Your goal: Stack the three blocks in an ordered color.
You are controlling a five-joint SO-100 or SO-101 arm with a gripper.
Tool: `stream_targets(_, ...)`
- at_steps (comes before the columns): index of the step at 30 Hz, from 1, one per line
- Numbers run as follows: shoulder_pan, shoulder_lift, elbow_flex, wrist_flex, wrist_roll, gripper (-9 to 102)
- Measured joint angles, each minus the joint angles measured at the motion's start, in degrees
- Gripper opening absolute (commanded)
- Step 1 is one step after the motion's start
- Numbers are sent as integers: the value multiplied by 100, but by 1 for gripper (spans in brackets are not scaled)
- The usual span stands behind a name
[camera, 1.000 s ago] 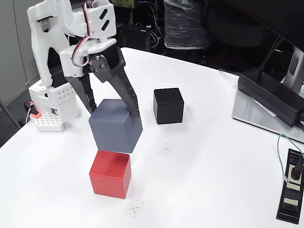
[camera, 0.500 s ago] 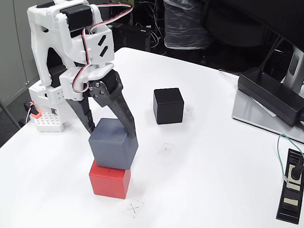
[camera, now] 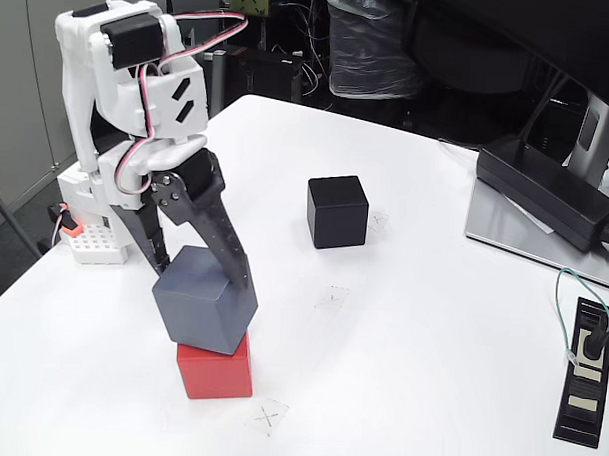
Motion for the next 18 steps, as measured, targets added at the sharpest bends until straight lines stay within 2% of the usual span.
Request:
stream_targets(11, 185, 9, 26, 0, 0, 12)
stream_targets(18, 185, 9, 35, -9, 0, 27)
